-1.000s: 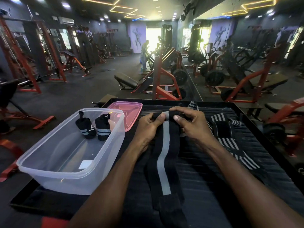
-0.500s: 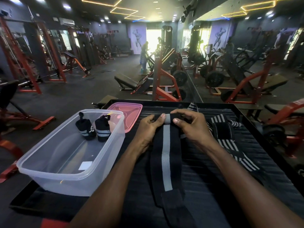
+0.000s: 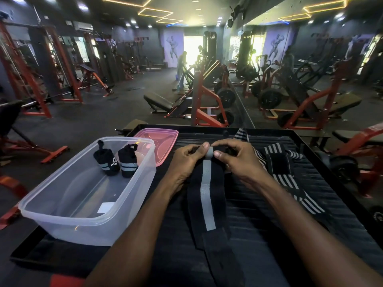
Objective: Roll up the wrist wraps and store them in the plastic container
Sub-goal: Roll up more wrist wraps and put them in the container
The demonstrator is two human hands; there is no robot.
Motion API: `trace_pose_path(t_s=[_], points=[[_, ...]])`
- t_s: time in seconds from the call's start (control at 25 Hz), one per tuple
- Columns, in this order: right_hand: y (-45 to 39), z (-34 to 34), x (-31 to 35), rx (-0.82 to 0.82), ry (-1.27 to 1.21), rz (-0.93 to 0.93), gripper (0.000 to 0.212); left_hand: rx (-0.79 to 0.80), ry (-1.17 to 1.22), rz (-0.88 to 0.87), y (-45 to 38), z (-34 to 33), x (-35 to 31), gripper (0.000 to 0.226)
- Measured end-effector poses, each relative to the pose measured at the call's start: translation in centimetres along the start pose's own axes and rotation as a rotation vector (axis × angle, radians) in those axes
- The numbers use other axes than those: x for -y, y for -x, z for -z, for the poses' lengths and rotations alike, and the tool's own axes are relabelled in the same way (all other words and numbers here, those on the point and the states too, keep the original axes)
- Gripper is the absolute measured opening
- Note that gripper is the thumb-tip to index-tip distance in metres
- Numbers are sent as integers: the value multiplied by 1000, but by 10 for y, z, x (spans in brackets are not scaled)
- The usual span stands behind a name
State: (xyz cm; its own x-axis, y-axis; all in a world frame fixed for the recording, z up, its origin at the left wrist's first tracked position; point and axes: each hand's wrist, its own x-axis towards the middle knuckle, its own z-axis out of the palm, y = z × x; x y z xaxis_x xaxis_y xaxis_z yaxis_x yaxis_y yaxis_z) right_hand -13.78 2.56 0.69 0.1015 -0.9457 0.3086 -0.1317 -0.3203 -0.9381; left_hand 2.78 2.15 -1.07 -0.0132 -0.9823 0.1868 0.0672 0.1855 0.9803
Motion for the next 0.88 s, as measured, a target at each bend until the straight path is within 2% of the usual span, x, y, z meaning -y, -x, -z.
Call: trace_pose_path(t_s=[0.12, 0.24, 0.4, 0.52, 0.64, 0.72, 0.88], points=[[0, 0, -2, 9, -25, -42, 17, 8, -59, -66, 1, 2, -1, 17], [-2, 1, -4, -19, -51, -119, 6, 60, -110, -133, 1, 4, 0, 20], [-2, 3, -4, -33, 73, 21, 13, 72, -88, -95, 1, 1, 2, 19], [-2, 3, -3, -43, 97, 66, 17, 17, -185, -62, -2, 2, 3, 26], [-2, 3, -4, -13, -76, -106, 6, 28, -175, -78, -1, 3, 2, 16], [-3, 4, -5, 16, -109, -192, 15, 40, -161, -97, -1, 3, 1, 14], [-3, 4, -2, -19, 12, -60, 4, 78, -73, -31, -1, 2, 5, 20]])
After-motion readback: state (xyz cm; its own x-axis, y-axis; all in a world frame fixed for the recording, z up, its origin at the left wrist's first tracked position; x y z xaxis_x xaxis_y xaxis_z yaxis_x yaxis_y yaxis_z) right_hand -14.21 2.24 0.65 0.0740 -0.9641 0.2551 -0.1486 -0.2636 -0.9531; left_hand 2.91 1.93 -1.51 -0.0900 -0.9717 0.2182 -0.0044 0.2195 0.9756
